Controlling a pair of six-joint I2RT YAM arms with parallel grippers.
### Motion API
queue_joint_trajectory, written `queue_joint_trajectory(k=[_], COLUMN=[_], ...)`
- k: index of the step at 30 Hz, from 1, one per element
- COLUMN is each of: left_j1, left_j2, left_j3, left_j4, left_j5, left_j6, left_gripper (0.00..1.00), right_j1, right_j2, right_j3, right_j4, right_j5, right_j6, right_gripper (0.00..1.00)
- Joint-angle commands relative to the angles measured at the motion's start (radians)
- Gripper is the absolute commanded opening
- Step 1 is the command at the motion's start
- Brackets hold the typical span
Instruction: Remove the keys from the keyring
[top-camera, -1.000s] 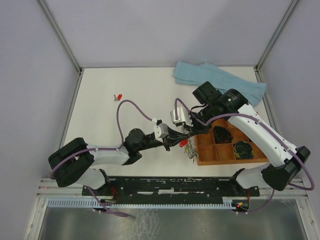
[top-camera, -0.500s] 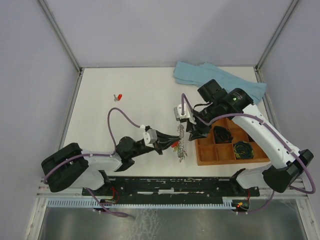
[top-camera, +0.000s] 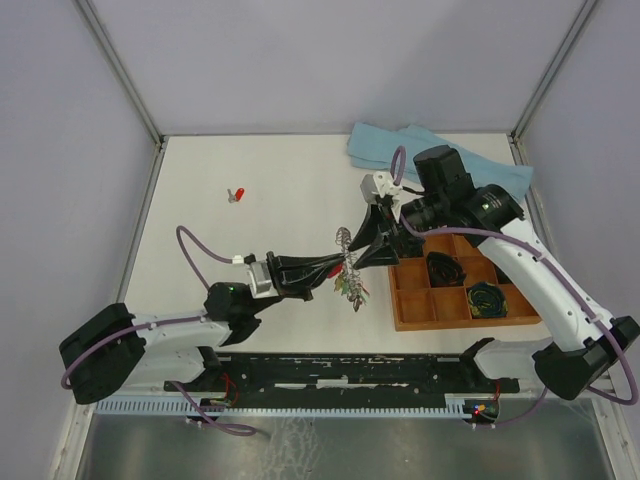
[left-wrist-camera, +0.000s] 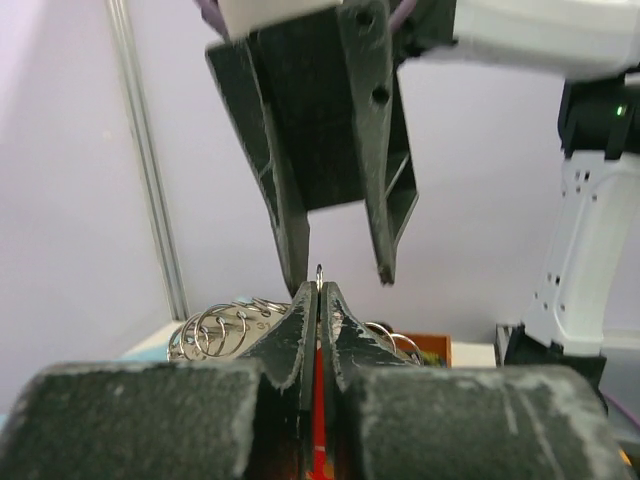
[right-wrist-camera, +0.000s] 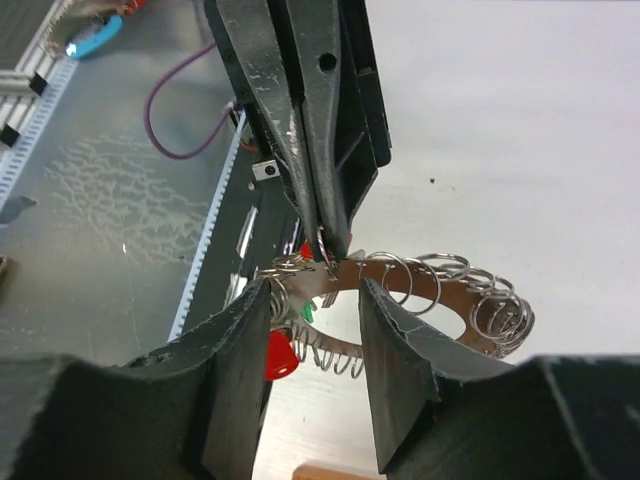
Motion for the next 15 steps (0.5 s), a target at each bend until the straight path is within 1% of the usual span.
queue_joint_trajectory(k=[1,3,8,15], left_j1=[0.001,0.000,0.000,0.001], left_j2=[-0.058,-0.063,-0.059,-0.045], left_j3=[0.067,0.076,0.093,0.104], left_j4=[0.227,0.228,0.227,0.227], left_j5=[-0.028,-0.020,-0.015,-0.019], left_j6=[0.003,-0.007,-0.025,-0.040], left_gripper=[0.03,0.03,0.03,0.03], right_j1=[-0.002,-0.002,-0.001,0.001], right_j2=[-0.031,-0.041,-0.050,-0.070], right_j3=[-0.049,-0.073,-0.097,-0.125], right_j4=[0.280,0.345,0.417,0.462], right_j5=[-0.085,-0.090,-0.136,-0.159], right_j6=[0.236,0.284,0.343,0.373], right_gripper=[0.48,0.46,0.41,0.33])
